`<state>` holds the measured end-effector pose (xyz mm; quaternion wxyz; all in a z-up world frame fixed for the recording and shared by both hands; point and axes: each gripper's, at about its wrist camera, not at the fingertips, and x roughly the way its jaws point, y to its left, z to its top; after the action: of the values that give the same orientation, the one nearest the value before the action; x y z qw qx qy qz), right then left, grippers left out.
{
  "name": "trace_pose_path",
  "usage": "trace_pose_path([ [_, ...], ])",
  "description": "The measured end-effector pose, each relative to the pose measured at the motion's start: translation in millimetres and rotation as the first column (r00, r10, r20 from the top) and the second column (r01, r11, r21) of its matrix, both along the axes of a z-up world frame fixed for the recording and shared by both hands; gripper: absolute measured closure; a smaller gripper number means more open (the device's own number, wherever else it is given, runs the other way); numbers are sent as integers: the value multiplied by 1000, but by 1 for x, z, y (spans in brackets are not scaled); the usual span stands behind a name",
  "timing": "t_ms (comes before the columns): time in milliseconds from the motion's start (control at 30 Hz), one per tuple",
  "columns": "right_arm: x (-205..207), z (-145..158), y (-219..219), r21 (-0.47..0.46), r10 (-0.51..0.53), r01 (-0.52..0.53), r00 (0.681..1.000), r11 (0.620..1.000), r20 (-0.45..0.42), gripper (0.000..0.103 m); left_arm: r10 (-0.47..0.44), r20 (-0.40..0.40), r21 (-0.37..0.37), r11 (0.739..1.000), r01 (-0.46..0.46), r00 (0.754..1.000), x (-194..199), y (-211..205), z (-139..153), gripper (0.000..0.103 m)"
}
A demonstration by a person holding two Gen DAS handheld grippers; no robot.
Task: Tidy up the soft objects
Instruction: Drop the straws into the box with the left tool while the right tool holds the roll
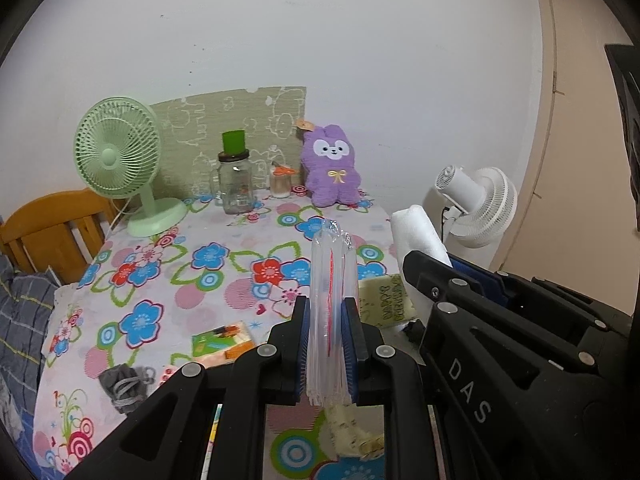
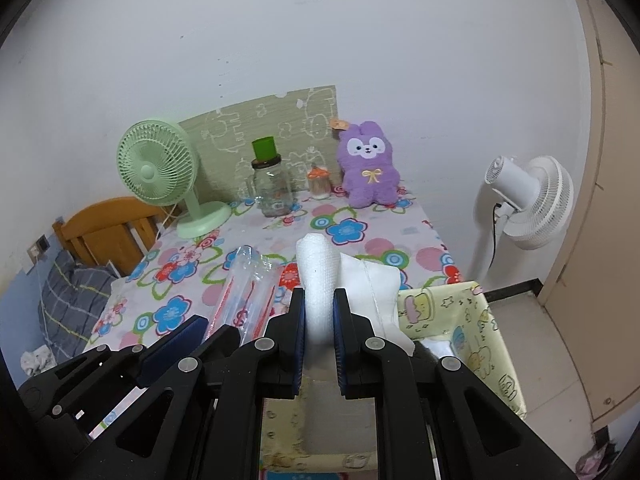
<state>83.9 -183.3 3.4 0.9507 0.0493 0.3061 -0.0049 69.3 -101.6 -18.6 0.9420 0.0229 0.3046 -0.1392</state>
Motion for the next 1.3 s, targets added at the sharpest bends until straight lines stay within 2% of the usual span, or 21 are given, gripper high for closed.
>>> trace_pose_path([
  [533, 10, -24, -42, -40, -80, 78, 996, 996, -50, 88, -77, -68, -21, 997, 75, 995, 19, -40, -28, 89],
  [767, 16, -41, -53, -29, -97, 95, 992, 995, -80, 88, -85, -100, -2, 996, 85, 991, 26, -51, -43, 88],
  [1033, 20, -59, -59, -19, -103, 101, 988, 995, -119, 88, -69, -136, 37, 997, 75, 988, 30, -55, -58, 82],
  [1100, 21, -61, -59, -15, -102, 101, 987, 995, -127, 88, -56, -138, 51, 997, 64, 989, 32, -55, -59, 72],
  [1167, 23, -64, -59, -8, -95, 95, 986, 995, -135, 88, -31, -123, 68, 997, 39, 992, 31, -53, -59, 54],
  [1233, 26, -65, -57, -1, -81, 82, 986, 997, -143, 88, -45, -123, 61, 997, 53, 991, 32, -53, -59, 40],
  [1300, 28, -65, -56, 4, -69, 70, 987, 998, -146, 88, -50, -129, 53, 997, 57, 990, 32, -53, -59, 39],
])
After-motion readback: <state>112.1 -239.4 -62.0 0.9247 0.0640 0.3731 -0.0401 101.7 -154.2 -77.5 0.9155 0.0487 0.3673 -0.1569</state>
